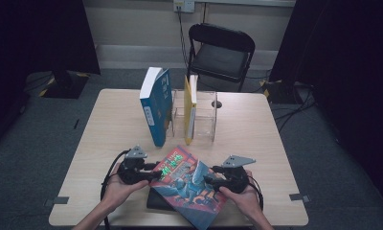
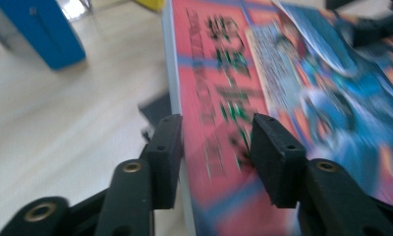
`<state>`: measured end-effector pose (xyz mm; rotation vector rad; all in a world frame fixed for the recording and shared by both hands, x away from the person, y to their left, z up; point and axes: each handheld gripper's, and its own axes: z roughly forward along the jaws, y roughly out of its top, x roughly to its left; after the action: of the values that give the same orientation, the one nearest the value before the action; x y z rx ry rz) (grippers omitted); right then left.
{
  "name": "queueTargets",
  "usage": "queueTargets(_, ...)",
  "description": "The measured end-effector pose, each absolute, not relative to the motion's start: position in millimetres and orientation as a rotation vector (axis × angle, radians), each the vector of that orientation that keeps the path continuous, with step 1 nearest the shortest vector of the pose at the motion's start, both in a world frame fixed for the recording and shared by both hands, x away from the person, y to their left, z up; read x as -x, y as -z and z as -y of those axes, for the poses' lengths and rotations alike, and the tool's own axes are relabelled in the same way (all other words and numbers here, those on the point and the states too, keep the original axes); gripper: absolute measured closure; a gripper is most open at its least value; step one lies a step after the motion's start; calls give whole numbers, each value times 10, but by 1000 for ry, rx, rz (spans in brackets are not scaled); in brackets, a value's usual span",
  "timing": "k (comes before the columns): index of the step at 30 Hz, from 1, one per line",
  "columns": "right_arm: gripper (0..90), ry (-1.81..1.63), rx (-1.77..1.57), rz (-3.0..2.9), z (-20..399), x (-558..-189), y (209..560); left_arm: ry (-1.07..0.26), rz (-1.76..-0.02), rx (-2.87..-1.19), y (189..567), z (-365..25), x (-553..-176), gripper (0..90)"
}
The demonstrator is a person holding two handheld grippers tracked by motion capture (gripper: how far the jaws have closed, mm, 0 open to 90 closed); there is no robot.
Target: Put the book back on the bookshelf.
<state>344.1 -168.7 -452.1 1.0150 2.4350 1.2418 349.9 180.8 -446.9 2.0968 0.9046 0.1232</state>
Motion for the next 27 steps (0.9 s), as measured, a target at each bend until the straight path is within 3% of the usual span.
queueTargets(10, 436, -1264, -1029, -2431, 1687, -3463, 4539, -121, -902, -2113, 4549, -2030, -3212, 491)
queueTargets(19, 463, -1228, -975, -2456, 1652, -3428, 4506, -129, -927, -2078, 4541, -2013, -3279, 424)
queueTargets(27, 453, -1224, -989, -2463, 1687, -3388, 4502, -188, -953, -2064, 4546, -1960, -3440, 427)
